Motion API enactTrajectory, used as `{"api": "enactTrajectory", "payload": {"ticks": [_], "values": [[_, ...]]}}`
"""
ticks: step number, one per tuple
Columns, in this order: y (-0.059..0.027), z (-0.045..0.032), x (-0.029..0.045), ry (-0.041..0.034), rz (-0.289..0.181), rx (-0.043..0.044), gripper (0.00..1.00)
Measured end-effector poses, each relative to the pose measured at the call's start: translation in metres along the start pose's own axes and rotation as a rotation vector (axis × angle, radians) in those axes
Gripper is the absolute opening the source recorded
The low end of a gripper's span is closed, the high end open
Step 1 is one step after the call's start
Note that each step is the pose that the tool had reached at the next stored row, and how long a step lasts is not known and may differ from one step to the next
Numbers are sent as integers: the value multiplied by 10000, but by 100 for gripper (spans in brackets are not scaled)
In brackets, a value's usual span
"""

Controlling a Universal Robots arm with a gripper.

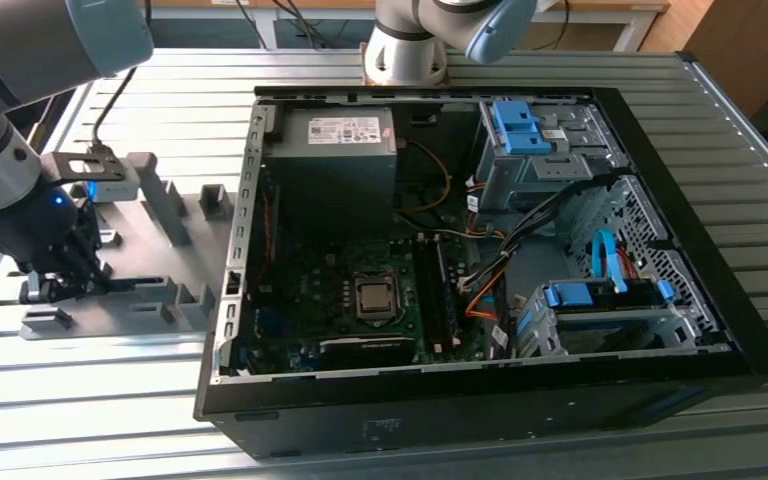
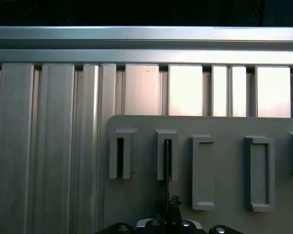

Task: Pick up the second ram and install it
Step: 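Pick up the second ram and move it above second insertion slot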

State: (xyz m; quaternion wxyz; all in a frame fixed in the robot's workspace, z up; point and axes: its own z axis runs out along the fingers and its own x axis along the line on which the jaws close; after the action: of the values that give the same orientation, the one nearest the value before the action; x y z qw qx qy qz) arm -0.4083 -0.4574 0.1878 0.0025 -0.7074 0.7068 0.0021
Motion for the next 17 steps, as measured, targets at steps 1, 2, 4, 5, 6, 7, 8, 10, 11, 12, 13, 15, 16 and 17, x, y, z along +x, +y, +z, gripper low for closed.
{"api": "enactTrajectory", "payload": {"ticks": [1,2,4,5,6,7,8,10,11,12,13,15,16,17], "values": [[0,-3,0,0,0,0,14],[0,-7,0,0,0,0,14],[0,-14,0,-1,0,1,14],[0,-16,0,-1,0,2,14],[0,-19,0,-1,1,1,14],[0,-22,0,-1,1,1,14],[0,-25,0,-1,0,1,14],[0,-31,0,0,0,0,14],[0,-34,0,-1,0,1,14],[0,-37,0,-1,0,1,14],[0,-39,0,-1,0,2,14],[0,-46,0,0,1,0,14],[0,-48,0,-1,0,1,14],[0,-51,0,-1,0,1,14]]}}
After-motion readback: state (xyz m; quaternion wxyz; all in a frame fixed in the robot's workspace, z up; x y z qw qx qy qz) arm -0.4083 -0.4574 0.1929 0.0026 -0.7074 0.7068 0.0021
